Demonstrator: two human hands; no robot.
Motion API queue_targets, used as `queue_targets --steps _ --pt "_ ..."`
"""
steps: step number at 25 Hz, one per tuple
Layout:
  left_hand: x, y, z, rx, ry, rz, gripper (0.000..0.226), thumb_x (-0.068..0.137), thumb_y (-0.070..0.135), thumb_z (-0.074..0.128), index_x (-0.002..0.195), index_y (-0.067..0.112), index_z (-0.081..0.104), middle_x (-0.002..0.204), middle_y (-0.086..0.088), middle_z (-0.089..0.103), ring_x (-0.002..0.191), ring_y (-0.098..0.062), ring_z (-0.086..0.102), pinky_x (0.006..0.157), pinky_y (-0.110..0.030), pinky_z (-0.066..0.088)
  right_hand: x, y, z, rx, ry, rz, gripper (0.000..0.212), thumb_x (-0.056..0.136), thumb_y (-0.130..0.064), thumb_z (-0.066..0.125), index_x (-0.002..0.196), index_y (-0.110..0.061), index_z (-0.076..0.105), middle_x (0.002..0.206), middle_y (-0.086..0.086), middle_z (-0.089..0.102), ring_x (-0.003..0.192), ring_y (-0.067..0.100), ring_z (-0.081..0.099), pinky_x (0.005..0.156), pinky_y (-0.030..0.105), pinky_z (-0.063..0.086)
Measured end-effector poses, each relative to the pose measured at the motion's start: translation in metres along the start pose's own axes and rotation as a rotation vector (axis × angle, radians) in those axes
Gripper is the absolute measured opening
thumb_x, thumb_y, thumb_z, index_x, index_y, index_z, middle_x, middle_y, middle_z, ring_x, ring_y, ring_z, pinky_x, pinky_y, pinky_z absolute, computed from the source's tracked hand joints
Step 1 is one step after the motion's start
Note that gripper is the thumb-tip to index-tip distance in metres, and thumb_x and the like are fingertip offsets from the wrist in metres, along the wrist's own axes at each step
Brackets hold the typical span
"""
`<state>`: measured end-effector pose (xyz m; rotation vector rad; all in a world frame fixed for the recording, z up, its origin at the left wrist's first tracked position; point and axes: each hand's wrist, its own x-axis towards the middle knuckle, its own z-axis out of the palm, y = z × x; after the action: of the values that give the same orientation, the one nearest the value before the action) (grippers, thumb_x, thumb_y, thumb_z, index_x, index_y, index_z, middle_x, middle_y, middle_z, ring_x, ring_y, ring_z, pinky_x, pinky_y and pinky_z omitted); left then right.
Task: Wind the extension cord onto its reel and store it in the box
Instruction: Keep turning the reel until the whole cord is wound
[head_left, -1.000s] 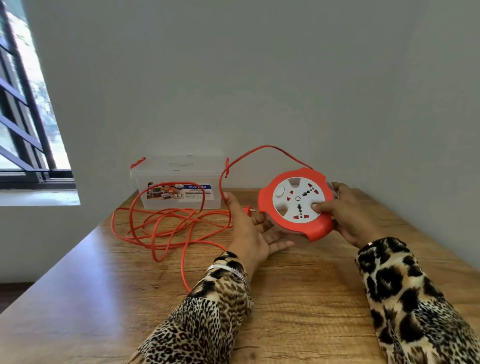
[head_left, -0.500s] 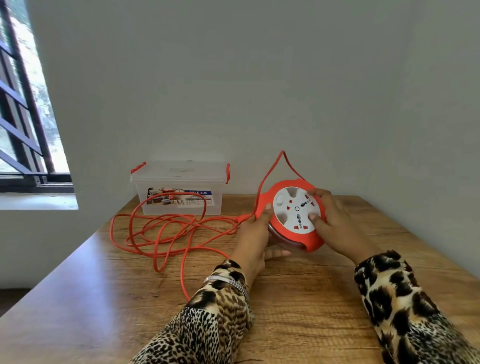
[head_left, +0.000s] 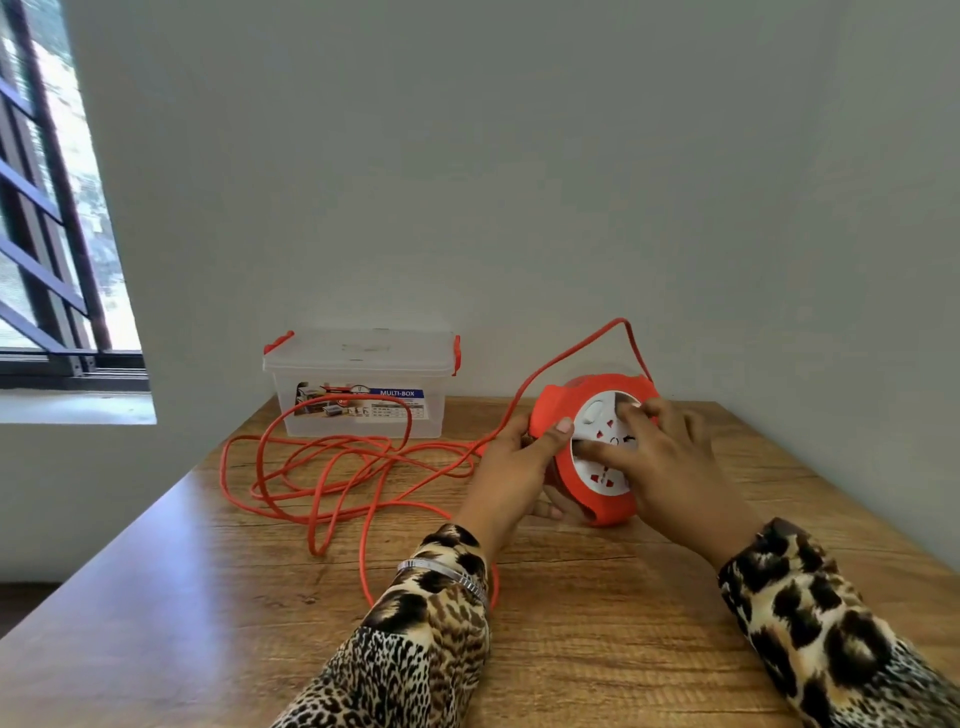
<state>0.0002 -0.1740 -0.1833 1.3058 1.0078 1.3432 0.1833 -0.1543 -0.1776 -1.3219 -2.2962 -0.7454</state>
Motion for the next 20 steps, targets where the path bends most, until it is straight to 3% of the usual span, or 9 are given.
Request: queue_targets --steps 2,4,7,10,12,14,15,18,20 --pt "0.000 0.001 0.002 0.000 0.001 0.055 0.032 0.089 0.045 0.063 0.118 0.032 0.060 0.095 0.004 0.074 0.069 -0.029 0.073 0.061 -0.042 0.060 0.000 -0.003 0.000 -0.041 0.122 0.034 0.062 0.072 -0.023 0.075 0.126 -0.043 0.052 0.115 0.013 0.064 0.104 0.034 0.052 0.081 0.045 0.038" --pt "-0.003 0.002 0.007 -0.036 -0.018 0.100 0.030 0.090 0.039 0.063 0.119 0.031 0.059 0.087 0.009 0.074 0.070 -0.027 0.070 0.066 -0.045 0.058 -0.001 -0.006 -0.003 -0.029 0.181 0.127 0.060 0.075 -0.038 0.069 0.129 -0.041 0.044 0.099 0.004 0.069 0.095 0.028 0.055 0.077 0.040 0.035" --pt "-0.007 0.001 0.017 -0.073 -0.050 0.142 0.028 0.093 0.034 0.061 0.121 0.034 0.058 0.088 0.014 0.073 0.071 -0.018 0.070 0.066 -0.038 0.055 -0.002 -0.010 -0.006 0.159 0.233 0.372 0.061 0.077 -0.061 0.055 0.132 -0.036 0.043 0.093 0.001 0.070 0.091 0.024 0.060 0.081 0.039 0.035" --pt "-0.008 0.000 0.022 -0.093 -0.060 0.139 0.032 0.093 0.031 0.062 0.124 0.037 0.056 0.101 0.014 0.073 0.081 -0.019 0.071 0.074 -0.043 0.056 -0.003 -0.020 -0.008 0.347 0.230 0.530 0.066 0.077 -0.067 0.051 0.133 -0.032 0.043 0.083 -0.002 0.071 0.083 0.022 0.066 0.079 0.038 0.044" --pt "-0.009 -0.003 0.023 -0.086 -0.062 0.135 0.034 0.093 0.027 0.063 0.125 0.033 0.054 0.099 0.014 0.074 0.081 -0.022 0.070 0.074 -0.044 0.056 -0.003 -0.024 -0.009 0.589 0.172 0.650 0.071 0.076 -0.066 0.055 0.136 -0.028 0.044 0.090 -0.002 0.071 0.087 0.020 0.066 0.070 0.031 0.047" --pt "-0.009 -0.006 0.024 -0.081 -0.065 0.135 0.028 0.092 0.022 0.063 0.118 0.029 0.054 0.091 0.014 0.074 0.072 -0.015 0.069 0.063 -0.034 0.054 0.000 -0.025 -0.010 0.980 0.105 0.797 0.073 0.077 -0.061 0.062 0.138 -0.022 0.045 0.116 0.003 0.067 0.095 0.015 0.064 0.067 0.025 0.046" --pt "-0.009 -0.007 0.025 -0.086 -0.072 0.128 0.026 0.092 0.019 0.064 0.115 0.026 0.053 0.087 0.013 0.074 0.067 -0.012 0.069 0.060 -0.030 0.053 0.002 -0.025 -0.013 1.172 0.079 0.872 0.071 0.078 -0.057 0.065 0.137 -0.020 0.047 0.122 0.005 0.064 0.090 0.011 0.065 0.062 0.021 0.047" --pt "-0.007 -0.009 0.026 -0.091 -0.094 0.091 0.028 0.091 0.013 0.065 0.114 0.018 0.050 0.083 0.011 0.073 0.060 -0.009 0.066 0.058 -0.028 0.053 0.003 -0.023 -0.019 1.535 0.047 1.009 0.046 0.082 -0.047 0.067 0.116 -0.016 0.063 0.096 0.007 0.075 0.052 0.000 0.064 0.037 0.013 0.040" --pt "-0.005 -0.010 0.025 -0.045 -0.085 0.059 0.032 0.087 0.013 0.069 0.113 0.020 0.051 0.091 0.007 0.072 0.068 -0.013 0.067 0.064 -0.035 0.055 0.002 -0.021 -0.022 1.586 0.044 1.000 0.038 0.082 -0.043 0.068 0.109 -0.017 0.065 0.088 0.008 0.075 0.045 -0.001 0.061 0.034 0.012 0.038"
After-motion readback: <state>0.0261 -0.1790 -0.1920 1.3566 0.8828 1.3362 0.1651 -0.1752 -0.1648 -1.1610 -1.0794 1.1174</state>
